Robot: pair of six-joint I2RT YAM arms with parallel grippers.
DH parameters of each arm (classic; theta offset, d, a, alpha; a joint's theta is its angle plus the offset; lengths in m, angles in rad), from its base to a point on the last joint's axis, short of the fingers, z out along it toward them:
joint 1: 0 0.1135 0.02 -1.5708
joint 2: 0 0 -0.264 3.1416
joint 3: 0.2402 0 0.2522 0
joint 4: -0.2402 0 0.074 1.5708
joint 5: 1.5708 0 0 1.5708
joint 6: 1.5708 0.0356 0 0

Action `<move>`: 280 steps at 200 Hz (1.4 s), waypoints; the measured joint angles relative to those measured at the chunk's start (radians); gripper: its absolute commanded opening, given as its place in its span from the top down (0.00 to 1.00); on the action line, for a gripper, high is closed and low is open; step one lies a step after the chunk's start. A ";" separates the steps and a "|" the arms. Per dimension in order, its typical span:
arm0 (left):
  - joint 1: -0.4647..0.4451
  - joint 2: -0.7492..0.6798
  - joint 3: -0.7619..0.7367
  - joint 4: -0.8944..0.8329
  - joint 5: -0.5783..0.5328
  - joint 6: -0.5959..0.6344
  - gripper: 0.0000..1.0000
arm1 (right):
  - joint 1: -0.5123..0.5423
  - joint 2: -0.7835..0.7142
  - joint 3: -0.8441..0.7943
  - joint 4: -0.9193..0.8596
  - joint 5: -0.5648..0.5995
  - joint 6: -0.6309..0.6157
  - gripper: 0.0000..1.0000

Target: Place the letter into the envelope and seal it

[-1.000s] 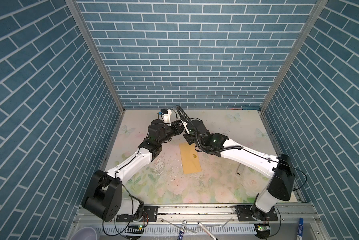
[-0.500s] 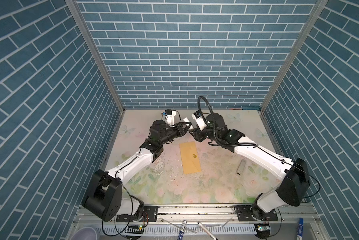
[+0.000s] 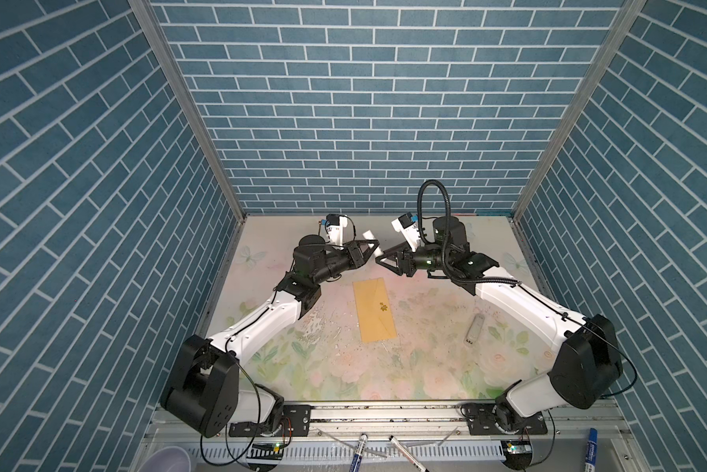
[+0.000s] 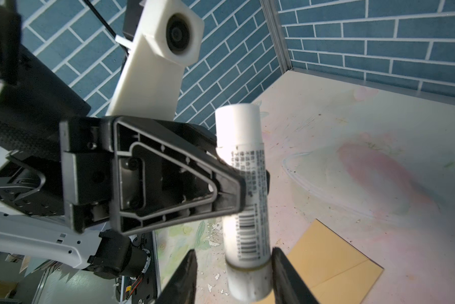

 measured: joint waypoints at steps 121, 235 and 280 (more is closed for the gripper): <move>0.001 -0.002 0.000 0.008 0.008 -0.025 1.00 | -0.005 0.034 0.000 0.013 -0.038 0.026 0.96; 0.005 0.005 0.000 -0.017 -0.043 0.002 1.00 | 0.206 0.019 0.095 -0.175 0.655 -0.101 1.00; 0.011 0.017 0.005 -0.002 -0.087 0.013 1.00 | 0.363 0.127 0.203 -0.227 1.160 -0.211 1.00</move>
